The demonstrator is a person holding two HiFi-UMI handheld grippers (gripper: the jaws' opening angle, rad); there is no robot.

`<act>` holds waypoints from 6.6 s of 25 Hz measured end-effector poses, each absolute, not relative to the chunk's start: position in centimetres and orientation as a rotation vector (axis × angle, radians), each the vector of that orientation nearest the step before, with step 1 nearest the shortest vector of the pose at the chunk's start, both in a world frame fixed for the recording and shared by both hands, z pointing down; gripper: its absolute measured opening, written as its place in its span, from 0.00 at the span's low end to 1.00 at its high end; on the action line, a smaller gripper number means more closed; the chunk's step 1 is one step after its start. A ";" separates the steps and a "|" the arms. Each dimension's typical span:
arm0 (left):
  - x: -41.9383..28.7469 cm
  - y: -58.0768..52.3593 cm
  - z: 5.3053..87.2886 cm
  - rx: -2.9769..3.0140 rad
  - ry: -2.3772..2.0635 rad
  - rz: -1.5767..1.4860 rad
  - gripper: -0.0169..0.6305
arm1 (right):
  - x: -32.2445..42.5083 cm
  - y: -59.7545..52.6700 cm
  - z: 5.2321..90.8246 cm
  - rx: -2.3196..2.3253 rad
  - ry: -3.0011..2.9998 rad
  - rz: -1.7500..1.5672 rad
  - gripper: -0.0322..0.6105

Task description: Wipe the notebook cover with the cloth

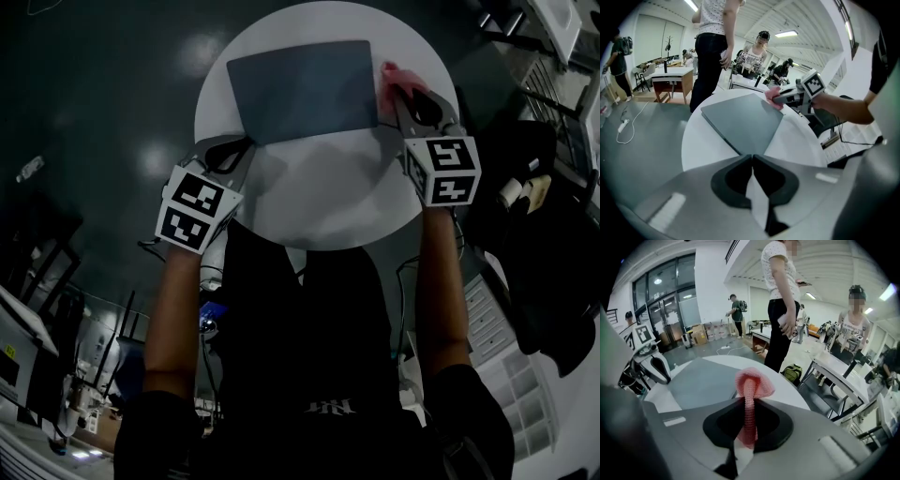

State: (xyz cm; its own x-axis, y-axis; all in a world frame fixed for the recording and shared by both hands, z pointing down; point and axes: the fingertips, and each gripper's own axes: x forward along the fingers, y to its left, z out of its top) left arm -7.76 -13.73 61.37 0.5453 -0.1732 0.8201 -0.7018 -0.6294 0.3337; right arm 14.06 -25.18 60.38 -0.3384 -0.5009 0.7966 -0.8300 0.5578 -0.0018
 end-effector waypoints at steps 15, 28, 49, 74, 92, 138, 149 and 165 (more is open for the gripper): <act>-8.2 -13.8 61.4 2.135 -0.690 1.013 0.03 | -9.3 -21.9 58.4 0.711 -2.318 0.658 0.10; -8.0 -13.9 61.4 2.131 -0.704 1.025 0.03 | -6.8 -22.8 60.4 0.706 -2.239 0.445 0.10; -7.9 -13.7 61.5 2.108 -0.715 1.062 0.03 | 6.6 -25.9 60.6 0.919 -2.111 0.498 0.10; -8.2 -13.9 61.3 2.118 -0.683 0.942 0.03 | -11.7 -26.3 59.1 0.771 -2.296 0.538 0.10; -7.6 -13.9 61.2 2.108 -0.700 1.013 0.03 | -1.2 -28.6 60.1 0.862 -2.218 0.474 0.10; 0.2 -8.3 14.8 2.769 -0.876 0.161 0.03 | 8.9 -8.4 11.6 0.486 -3.278 0.367 0.11; 0.3 7.3 3.1 3.059 -0.547 -0.048 0.03 | 7.9 8.2 4.7 0.666 -3.360 0.198 0.11; -1.8 22.9 0.5 3.055 -0.447 -0.143 0.03 | 5.3 24.8 2.0 0.745 -3.296 0.212 0.11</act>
